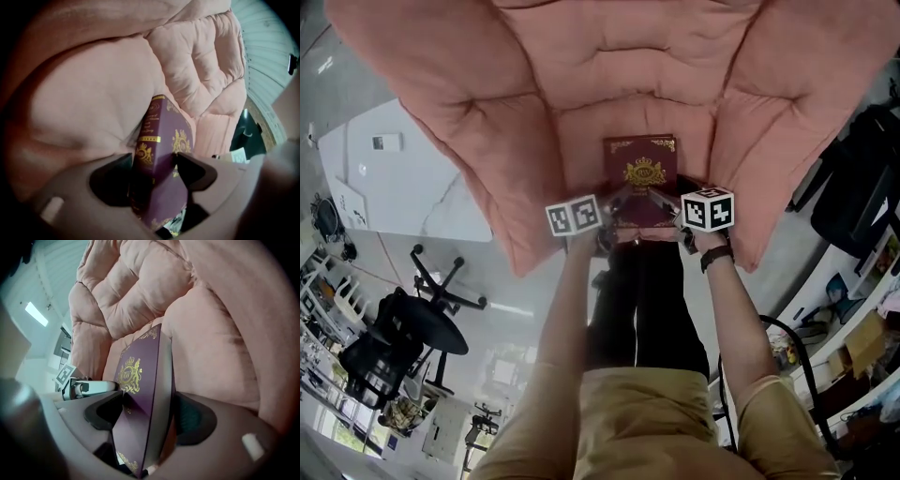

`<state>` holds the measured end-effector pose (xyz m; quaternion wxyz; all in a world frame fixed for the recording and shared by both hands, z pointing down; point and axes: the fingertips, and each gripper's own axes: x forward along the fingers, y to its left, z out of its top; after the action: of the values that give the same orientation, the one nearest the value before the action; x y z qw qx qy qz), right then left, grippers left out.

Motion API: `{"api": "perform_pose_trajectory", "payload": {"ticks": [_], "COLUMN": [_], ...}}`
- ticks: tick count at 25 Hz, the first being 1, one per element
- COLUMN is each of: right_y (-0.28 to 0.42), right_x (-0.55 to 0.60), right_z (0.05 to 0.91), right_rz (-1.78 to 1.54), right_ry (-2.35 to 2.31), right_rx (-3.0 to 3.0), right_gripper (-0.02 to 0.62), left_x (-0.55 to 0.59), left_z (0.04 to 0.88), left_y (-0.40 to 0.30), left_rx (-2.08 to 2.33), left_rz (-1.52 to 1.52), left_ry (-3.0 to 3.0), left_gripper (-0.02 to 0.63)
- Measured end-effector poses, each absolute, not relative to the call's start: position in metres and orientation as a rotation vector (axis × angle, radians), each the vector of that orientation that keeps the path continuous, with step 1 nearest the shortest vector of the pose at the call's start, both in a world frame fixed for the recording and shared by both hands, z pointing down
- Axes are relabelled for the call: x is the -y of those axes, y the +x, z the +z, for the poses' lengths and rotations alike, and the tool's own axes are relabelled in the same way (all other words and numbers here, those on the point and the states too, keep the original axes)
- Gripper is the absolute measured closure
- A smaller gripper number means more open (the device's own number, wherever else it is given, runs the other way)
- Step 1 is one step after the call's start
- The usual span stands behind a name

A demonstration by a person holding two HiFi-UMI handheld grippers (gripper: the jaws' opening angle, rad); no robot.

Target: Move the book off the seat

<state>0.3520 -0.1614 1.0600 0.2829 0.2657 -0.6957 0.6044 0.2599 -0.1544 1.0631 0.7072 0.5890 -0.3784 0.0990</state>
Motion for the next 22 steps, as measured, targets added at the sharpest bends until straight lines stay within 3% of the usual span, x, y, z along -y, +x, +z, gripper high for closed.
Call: {"api": "perform_pose_trajectory", "payload": {"ticks": [22], "right_y": [0.352], "right_x": [0.163], "right_z": [0.921], "right_rz": [1.644], "right_ry": [0.86], "right_rx": [1.966], "right_gripper": [0.268], "left_x": [0.158], "left_z": [0.923], "left_y": [0.254], "left_rx": [0.908], "left_rz": [0.222], "left_ry": [1.441], "left_gripper": [0.328]}}
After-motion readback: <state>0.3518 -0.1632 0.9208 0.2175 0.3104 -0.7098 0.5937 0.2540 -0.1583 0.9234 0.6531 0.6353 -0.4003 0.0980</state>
